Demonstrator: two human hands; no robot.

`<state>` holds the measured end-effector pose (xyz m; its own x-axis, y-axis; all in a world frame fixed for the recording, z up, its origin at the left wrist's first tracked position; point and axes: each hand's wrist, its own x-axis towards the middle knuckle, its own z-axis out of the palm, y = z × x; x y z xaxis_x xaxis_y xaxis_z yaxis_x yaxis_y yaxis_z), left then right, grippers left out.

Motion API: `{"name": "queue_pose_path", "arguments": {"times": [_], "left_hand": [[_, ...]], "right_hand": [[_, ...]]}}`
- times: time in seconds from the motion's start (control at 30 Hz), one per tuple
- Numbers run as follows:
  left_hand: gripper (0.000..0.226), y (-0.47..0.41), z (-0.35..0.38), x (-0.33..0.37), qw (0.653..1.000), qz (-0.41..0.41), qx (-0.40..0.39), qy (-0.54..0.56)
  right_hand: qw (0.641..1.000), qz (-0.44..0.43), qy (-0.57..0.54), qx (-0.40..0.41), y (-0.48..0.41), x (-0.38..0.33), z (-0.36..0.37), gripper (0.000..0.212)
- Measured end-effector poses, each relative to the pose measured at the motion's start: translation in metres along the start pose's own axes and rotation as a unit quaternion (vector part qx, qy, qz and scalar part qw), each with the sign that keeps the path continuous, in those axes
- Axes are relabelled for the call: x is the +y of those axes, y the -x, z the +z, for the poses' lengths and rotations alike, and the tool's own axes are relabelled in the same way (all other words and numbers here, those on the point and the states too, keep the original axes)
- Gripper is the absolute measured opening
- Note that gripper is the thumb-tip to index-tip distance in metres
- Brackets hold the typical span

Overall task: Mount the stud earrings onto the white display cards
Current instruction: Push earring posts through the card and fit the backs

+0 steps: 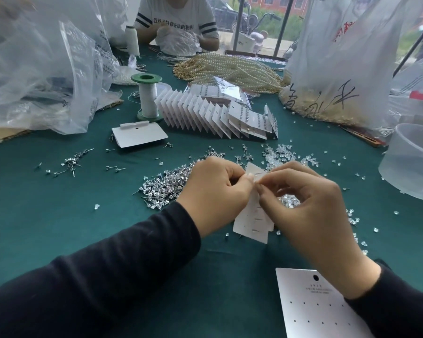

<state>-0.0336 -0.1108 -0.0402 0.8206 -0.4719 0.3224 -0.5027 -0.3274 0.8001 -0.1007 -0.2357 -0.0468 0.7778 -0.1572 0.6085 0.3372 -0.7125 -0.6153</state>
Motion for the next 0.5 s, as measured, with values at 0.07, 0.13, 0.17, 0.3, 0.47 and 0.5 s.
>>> {"name": "queue_pose_path", "arguments": {"times": [0.07,0.13,0.17,0.3,0.47,0.5], "left_hand": [[0.042,0.0005,0.0003,0.0007,1.000,-0.004,-0.001,0.003],[0.043,0.0000,0.0006,0.0013,1.000,-0.011,0.006,0.015],[0.044,-0.0001,0.0007,0.0014,1.000,-0.008,0.012,0.014],[0.041,-0.0013,0.0008,0.0007,1.000,0.008,0.025,0.005],[0.037,-0.0023,-0.0010,0.0003,1.000,0.012,0.023,0.007],[0.037,-0.0017,-0.0010,0.0012,0.999,0.021,0.028,0.004]], "right_hand": [[1.000,-0.015,0.018,0.006,0.0013,-0.0003,0.0013,0.005],[0.999,-0.022,0.019,0.017,0.0023,-0.0002,0.0014,0.003],[0.999,-0.021,0.016,0.024,0.0024,-0.0002,0.0013,0.004],[0.999,-0.014,0.006,0.038,0.0017,-0.0010,0.0022,0.005],[1.000,-0.003,0.002,0.025,0.0034,-0.0022,0.0023,0.003],[1.000,-0.002,0.004,0.028,0.0033,-0.0020,0.0019,0.003]]}}
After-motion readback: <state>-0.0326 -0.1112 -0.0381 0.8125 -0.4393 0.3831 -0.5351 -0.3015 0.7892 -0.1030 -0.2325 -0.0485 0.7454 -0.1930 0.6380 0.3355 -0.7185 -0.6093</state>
